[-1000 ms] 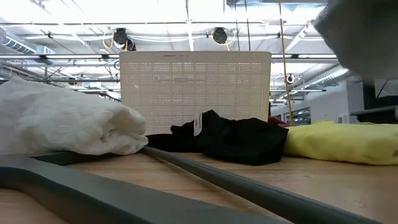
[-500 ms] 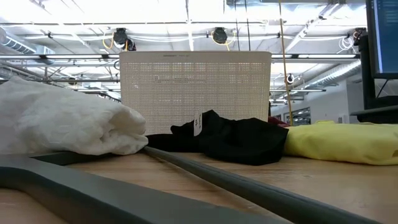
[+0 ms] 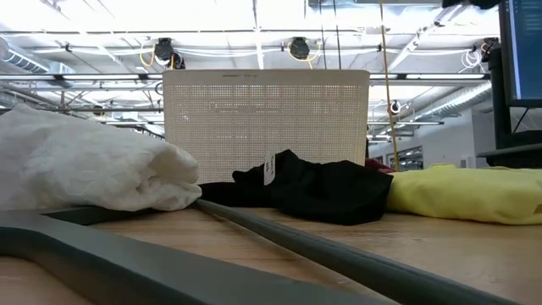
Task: Pick & Place Cloths
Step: Put the gray underwear into the black wire basket
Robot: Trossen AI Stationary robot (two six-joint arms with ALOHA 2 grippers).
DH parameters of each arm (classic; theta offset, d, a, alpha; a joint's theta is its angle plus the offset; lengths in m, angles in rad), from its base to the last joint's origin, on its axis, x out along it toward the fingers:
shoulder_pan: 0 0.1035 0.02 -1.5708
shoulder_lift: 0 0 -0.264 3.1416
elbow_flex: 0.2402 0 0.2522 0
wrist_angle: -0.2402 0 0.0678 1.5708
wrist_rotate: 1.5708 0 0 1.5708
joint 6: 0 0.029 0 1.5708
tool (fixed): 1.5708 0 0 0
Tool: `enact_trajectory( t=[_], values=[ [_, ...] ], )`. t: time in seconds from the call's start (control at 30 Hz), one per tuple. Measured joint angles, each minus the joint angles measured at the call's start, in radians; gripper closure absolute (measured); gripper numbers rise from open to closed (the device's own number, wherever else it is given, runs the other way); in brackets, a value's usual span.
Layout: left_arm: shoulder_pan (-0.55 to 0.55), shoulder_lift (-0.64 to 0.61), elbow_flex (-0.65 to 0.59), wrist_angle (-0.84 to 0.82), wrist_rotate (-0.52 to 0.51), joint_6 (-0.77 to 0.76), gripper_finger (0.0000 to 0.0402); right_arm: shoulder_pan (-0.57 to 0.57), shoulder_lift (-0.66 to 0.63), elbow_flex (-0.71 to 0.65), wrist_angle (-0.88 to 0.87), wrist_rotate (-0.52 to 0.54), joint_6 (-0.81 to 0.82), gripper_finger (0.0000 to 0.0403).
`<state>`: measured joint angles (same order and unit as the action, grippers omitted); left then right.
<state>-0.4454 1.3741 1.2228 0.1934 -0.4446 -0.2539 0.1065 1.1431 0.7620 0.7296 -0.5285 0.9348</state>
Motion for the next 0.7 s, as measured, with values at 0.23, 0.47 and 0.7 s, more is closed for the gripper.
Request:
enact_trajectory(
  t=[0.23, 0.47, 0.7],
  values=[
    [0.066, 0.093, 0.000, 0.117, 0.096, -0.025, 0.0164, -0.070, 0.003, 0.000, 0.000, -0.027, 0.029, 0.0401],
    [0.131, 0.145, 0.000, 0.158, 0.134, -0.087, 0.0120, -0.107, 0.027, 0.000, 0.003, -0.055, 0.060, 0.0401],
    [0.184, 0.196, 0.000, 0.233, 0.271, -0.176, 0.0075, -0.168, 0.057, 0.000, 0.031, -0.089, 0.064, 0.0401]
  ],
)
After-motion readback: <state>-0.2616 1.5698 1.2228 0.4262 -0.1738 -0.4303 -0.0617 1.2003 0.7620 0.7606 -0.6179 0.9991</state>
